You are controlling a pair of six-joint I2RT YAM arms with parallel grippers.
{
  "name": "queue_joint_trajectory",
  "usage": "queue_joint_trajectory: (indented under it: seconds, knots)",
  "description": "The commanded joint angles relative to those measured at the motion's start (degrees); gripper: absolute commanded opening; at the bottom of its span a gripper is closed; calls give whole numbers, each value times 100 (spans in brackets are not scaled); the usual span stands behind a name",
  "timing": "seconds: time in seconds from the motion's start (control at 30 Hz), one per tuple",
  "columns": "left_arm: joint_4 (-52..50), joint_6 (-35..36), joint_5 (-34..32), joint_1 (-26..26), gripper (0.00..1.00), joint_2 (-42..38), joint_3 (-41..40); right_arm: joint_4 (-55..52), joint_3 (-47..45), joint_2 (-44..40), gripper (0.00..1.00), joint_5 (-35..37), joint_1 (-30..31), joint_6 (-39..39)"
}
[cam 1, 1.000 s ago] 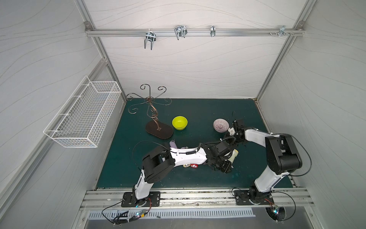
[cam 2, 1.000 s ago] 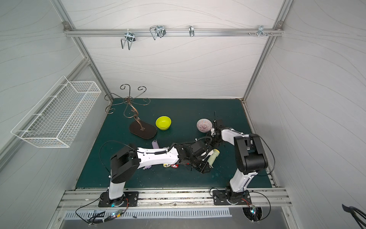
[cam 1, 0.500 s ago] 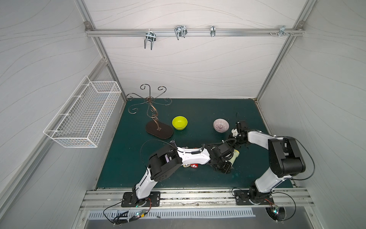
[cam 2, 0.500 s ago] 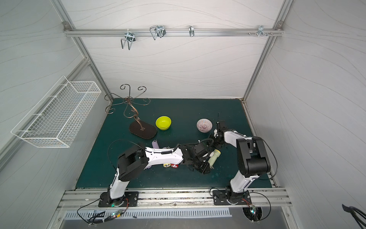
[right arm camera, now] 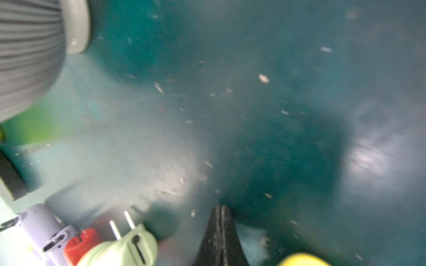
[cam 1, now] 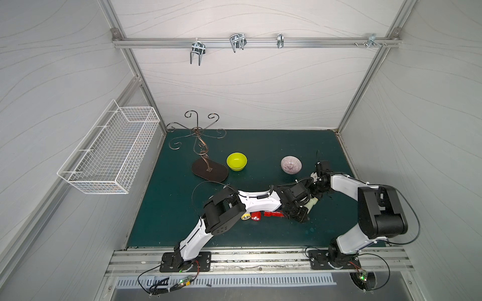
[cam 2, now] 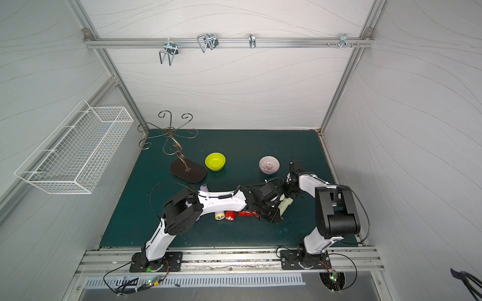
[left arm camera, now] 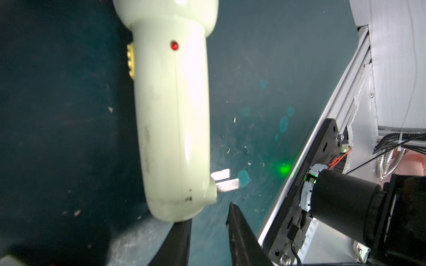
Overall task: Close the plug at the bottom of the flashlight
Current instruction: Adjust the flashlight at the center of the board.
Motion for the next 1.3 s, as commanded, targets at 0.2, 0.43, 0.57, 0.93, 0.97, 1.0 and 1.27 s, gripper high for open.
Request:
queue_joint_trajectory:
  seconds: [0.2, 0.43, 0.57, 0.93, 0.97, 1.0, 1.27]
  knots:
    - [-237, -170, -455, 532, 32, 320, 562, -427, -481, -830, 0, 399, -467, 99]
    - [-616, 119, -893, 658, 32, -28, 668, -578, -633, -1421, 0, 477, -771, 138]
    - [-565, -40, -843, 643, 32, -361, 447, -653, -688, -1622, 0, 510, -846, 145]
    - [-360, -209, -655, -76, 33, -706, 126, -444, -966, -1580, 0, 253, -1583, 370]
    - [-324, -261, -579, -96, 33, -626, 143, -414, -979, -1544, 0, 219, -1597, 368]
    - [-300, -310, -521, -105, 33, -542, 171, -410, -998, -1523, 0, 207, -1599, 379]
    - [-268, -435, -464, -106, 33, -23, 386, -396, -1272, -1776, 0, 156, -1595, 376]
